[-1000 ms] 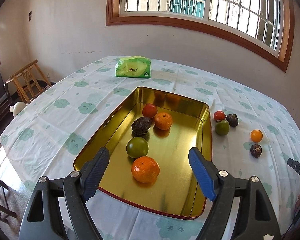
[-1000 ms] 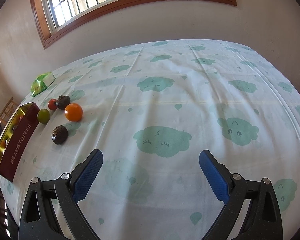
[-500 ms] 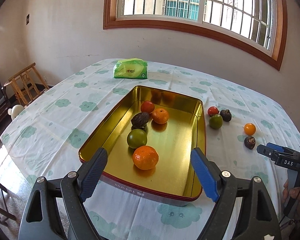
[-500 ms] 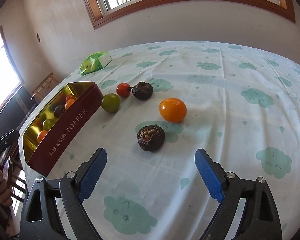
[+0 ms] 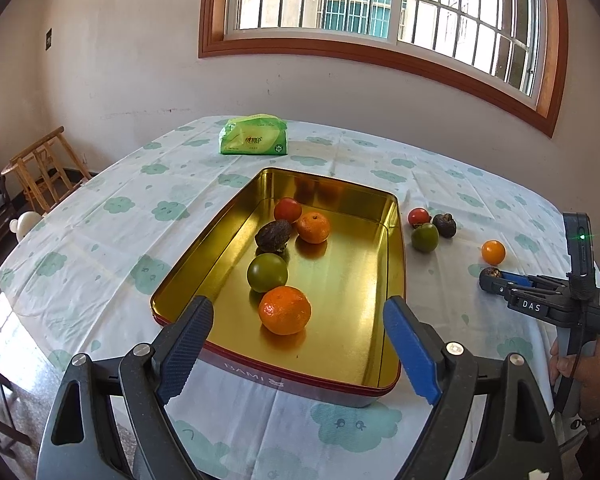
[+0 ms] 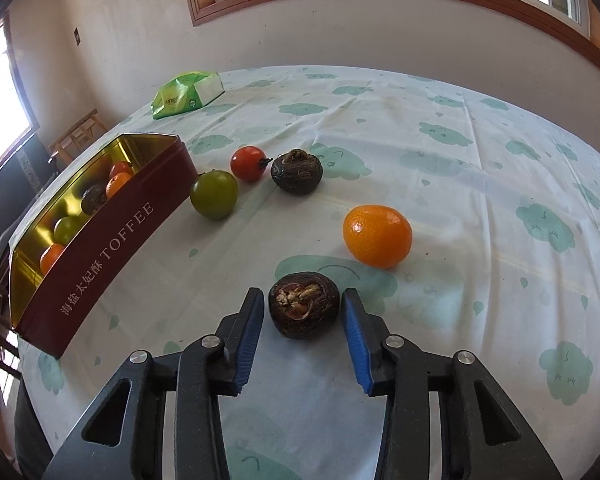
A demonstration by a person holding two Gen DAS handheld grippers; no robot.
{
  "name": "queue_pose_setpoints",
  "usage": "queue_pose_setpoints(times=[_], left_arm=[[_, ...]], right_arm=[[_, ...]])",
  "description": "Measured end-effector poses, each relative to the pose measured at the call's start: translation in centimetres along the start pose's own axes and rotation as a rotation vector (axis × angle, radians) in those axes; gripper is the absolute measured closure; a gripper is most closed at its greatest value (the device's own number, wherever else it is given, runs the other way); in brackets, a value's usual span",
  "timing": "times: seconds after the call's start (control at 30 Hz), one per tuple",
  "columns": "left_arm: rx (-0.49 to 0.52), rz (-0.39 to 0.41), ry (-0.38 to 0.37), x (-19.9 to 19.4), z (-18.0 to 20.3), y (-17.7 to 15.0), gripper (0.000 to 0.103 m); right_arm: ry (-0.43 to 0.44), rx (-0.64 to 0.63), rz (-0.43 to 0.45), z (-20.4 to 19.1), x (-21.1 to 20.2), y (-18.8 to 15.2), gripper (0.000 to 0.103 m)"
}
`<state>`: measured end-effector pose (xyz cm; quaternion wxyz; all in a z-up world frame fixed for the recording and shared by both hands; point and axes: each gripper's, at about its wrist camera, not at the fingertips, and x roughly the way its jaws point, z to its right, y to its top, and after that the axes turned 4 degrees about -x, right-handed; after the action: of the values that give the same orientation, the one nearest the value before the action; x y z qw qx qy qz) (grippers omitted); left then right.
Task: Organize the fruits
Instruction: 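Lower mandarin into tray and open left gripper while right gripper grasps dark brown fruit, then carry the dark brown fruit into the tray and open right gripper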
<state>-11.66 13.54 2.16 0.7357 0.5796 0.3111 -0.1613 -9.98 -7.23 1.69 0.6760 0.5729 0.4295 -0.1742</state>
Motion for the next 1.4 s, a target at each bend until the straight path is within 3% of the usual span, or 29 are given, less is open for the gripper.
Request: queue_pose_setpoints(times=[0.13, 0.33, 0.57, 0.77, 1.07, 1.4], left_arm=[[-0.014, -0.001, -0.003, -0.1, -0.6, 0.0, 0.019], [-0.028, 0.005, 0.003, -0.4, -1.5, 0.1, 0.018], [-0.044, 0.009, 0.014, -0.8, -2.8, 0.1, 0.018], [-0.048, 0.018, 0.043, -1.2, -4.0, 0.3, 0.015], [-0.028, 0.019, 0.092, -1.2, -5.3, 0.0, 0.014], [-0.006, 0.011, 0.11, -0.9, -5.7, -0.3, 0.012]], right_arm=[[0.0, -0.009, 0.003, -3.9, -2.4, -1.2, 0.066], [0.082, -0.057, 0.095, -13.0, -9.1, -1.9, 0.066], [0.18, -0.161, 0.131, -18.4, -12.8, -2.1, 0.066], [0.238, -0.234, 0.087, -21.9, -9.9, -1.0, 0.066], [0.267, -0.247, 0.012, -21.2, -5.9, -0.3, 0.066], [0.276, -0.253, -0.034, -17.8, 1.5, 6.8, 0.066]])
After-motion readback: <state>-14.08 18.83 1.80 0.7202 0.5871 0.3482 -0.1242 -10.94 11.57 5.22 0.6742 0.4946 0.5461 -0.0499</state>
